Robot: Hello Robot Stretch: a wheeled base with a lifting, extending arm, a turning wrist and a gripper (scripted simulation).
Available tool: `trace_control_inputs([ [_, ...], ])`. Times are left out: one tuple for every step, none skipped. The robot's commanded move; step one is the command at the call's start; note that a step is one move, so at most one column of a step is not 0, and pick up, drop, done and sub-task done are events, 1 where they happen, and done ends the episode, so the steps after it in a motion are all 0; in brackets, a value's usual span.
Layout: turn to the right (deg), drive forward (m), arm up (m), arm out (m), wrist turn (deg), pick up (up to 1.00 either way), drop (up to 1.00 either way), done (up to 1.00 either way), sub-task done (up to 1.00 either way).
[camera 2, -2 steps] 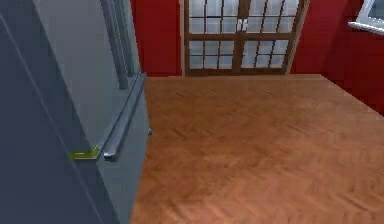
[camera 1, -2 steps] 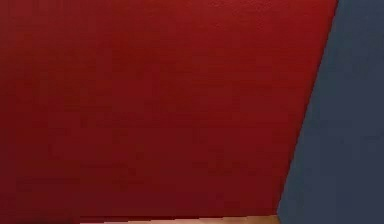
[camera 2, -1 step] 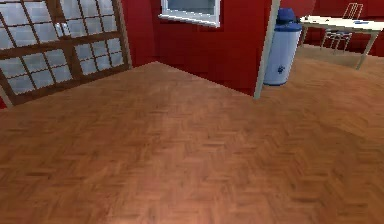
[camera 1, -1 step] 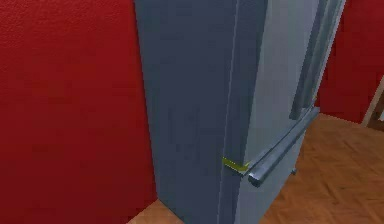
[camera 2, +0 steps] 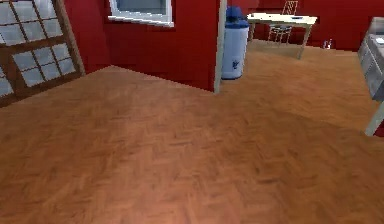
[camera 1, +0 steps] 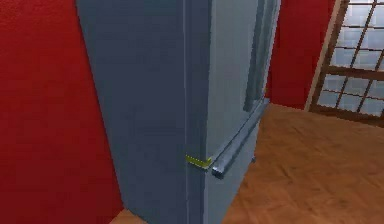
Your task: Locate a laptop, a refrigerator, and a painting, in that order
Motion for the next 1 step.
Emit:
trace_control_inputs([
  [0.0, 0.00, 0.00, 0.00, 0.0, 0.00, 0.00, 0.00, 1.00],
])
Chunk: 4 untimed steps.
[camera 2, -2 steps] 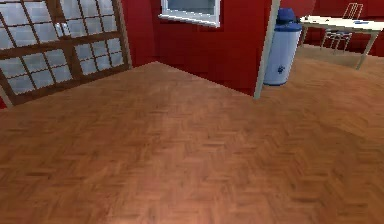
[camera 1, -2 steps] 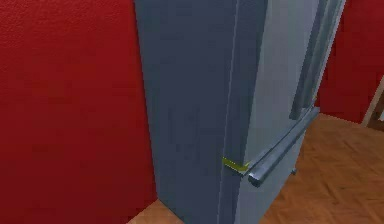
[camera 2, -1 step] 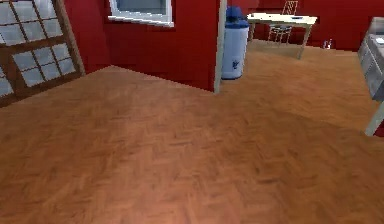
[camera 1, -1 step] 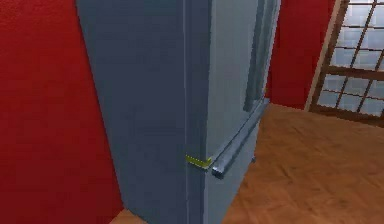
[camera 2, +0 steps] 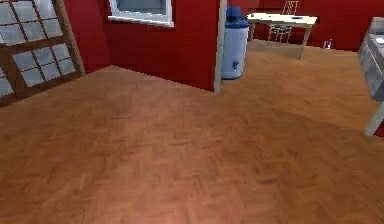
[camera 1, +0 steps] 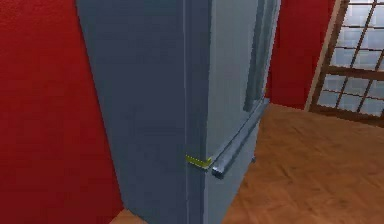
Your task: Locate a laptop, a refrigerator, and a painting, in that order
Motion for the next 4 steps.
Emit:
trace_control_inputs([
  [45.0, 0.00, 0.00, 0.00, 0.0, 0.00, 0.00, 0.00, 0.00],
  [45.0, 0.00, 0.00, 0.00, 0.0, 0.00, 0.00, 0.00, 0.00],
  [45.0, 0.00, 0.00, 0.00, 0.0, 0.00, 0.00, 0.00, 0.00],
  [3.0, 0.00, 0.00, 0.00, 0.0, 0.00, 0.00, 0.00, 0.00],
])
